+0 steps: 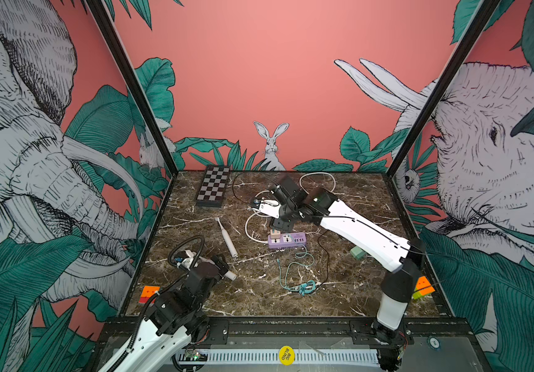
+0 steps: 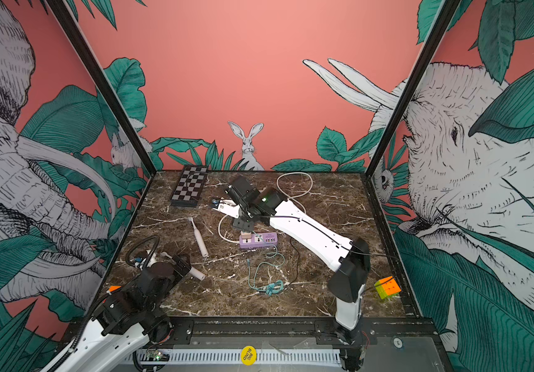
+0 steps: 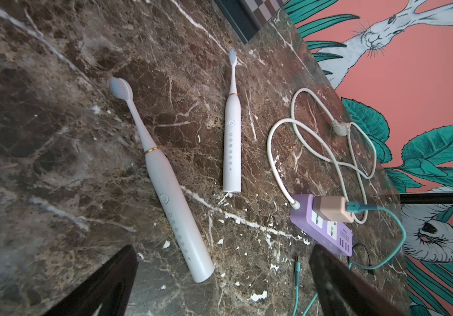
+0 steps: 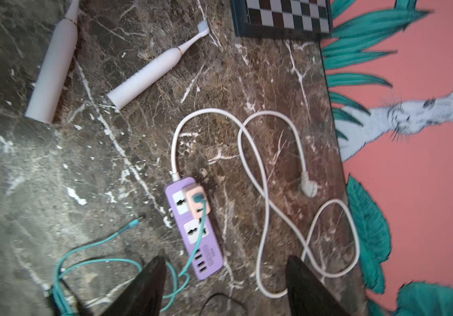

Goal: Charge the electric toothbrush
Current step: Pick up the charging cable from the center of the board.

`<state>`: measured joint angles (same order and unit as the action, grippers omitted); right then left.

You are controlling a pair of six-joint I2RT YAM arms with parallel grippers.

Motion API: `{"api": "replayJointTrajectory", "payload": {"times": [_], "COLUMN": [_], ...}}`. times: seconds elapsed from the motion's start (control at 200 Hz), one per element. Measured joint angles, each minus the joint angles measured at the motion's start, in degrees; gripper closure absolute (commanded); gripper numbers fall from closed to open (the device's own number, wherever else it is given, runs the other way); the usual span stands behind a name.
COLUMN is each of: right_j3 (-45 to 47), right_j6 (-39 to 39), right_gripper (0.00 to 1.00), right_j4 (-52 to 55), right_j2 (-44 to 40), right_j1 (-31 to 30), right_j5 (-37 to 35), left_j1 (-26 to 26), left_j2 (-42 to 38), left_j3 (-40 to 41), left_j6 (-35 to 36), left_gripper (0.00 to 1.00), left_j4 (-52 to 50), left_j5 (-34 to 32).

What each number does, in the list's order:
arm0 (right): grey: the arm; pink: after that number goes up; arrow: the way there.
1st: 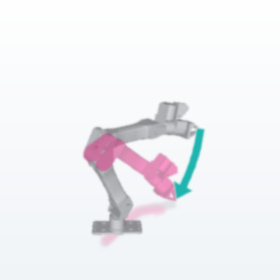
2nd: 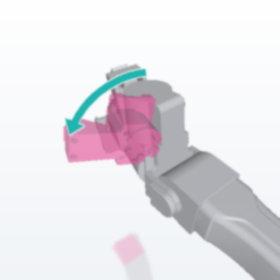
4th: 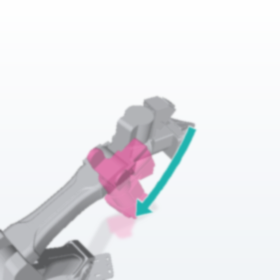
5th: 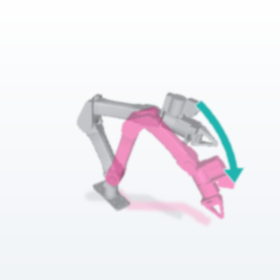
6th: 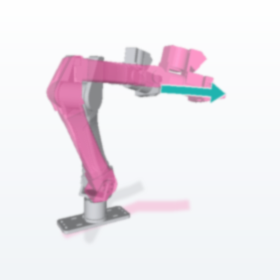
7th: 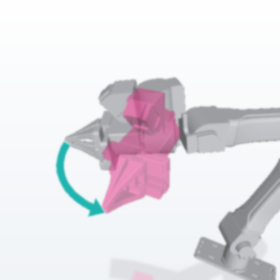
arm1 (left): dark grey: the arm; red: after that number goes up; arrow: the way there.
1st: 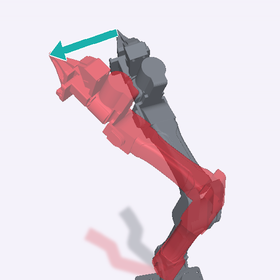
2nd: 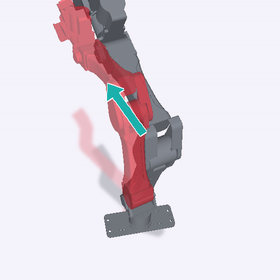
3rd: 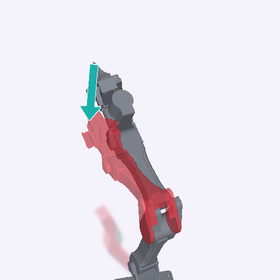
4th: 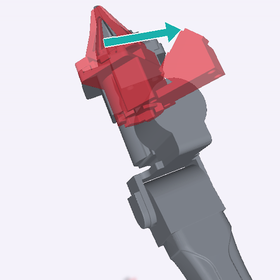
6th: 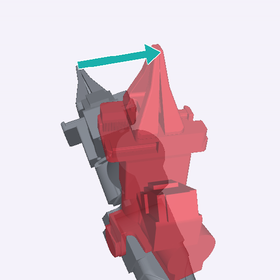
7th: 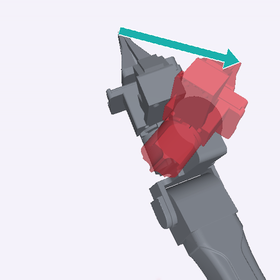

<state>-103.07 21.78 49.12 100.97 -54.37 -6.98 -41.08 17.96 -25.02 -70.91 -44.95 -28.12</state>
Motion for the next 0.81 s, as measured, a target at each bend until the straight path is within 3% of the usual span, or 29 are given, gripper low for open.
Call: {"api": "replayJointTrajectory", "payload": {"times": [0.135, 0.335, 0.58, 0.805], "right_j3": [17.7, 31.8, 37.0, 39.2], "right_j6": [-10.5, -28.0, -42.4, -47.2], "right_gripper": [0.34, 0.45, 0.51, 0.58], "right_j4": [-9.2, -18.4, -24.2, -28.4], "right_j2": [-8.6, -8.1, -1.7, 2.4], "right_j1": [-7.3, -15.0, -15.6, -15.4], "right_j5": [-4.4, -8.4, -13.1, -14.7], "left_j1": [0.0, 0.7, 6.5, 8.7], "left_j2": [0.3, 3.2, 6.0, 5.9], "left_j3": [-2.3, -4.2, -5.1, -5.1], "left_j6": [2.9, 8.0, 12.1, 13.2], "left_gripper": [0.01, 0.01, 0.01, 0.01], "left_j4": [0.0, 0.3, 1.0, 1.4], "left_j5": [-2.5, -5.2, -4.9, -3.0]}}
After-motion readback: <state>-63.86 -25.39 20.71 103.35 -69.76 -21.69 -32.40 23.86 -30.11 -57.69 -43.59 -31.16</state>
